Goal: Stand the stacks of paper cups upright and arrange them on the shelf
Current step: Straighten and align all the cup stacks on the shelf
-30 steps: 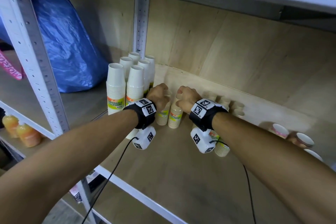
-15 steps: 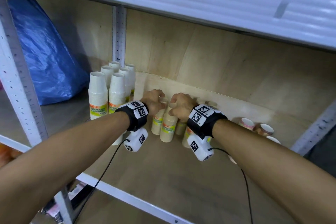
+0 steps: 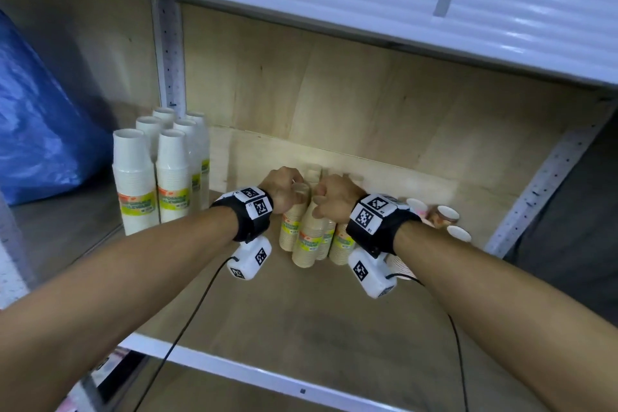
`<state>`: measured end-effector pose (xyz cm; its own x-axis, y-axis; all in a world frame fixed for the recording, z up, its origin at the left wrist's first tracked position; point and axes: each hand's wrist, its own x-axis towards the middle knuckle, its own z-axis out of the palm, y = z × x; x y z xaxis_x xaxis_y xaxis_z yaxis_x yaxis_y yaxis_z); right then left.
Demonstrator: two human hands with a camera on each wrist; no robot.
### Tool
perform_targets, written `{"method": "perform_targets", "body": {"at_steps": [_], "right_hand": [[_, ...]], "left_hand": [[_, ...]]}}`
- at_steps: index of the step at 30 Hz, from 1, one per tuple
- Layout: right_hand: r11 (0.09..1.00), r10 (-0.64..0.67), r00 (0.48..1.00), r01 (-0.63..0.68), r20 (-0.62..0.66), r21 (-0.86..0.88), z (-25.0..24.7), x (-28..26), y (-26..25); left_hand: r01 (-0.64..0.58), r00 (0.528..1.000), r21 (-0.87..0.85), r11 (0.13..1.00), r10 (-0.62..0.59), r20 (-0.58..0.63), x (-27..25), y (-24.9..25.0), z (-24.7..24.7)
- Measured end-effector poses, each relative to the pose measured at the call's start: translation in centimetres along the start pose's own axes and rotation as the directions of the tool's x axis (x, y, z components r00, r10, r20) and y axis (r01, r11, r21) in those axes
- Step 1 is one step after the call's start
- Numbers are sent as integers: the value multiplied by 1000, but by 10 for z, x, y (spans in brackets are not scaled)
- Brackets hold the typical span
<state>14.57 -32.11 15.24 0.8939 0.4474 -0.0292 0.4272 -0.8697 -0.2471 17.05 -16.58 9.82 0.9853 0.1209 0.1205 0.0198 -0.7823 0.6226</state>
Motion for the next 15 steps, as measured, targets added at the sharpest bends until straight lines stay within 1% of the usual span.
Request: {"method": "perform_targets", "body": {"at_steps": [11,15], "right_hand": [[997,18,998,-22,53,67,9,5,17],[998,32,998,-35,51,53,10,5,22]], "left_hand": [[1,1000,6,1000,-1,27,6,-2,11],[-8,1000,-12,1000,8,22,9,-1,14]]}}
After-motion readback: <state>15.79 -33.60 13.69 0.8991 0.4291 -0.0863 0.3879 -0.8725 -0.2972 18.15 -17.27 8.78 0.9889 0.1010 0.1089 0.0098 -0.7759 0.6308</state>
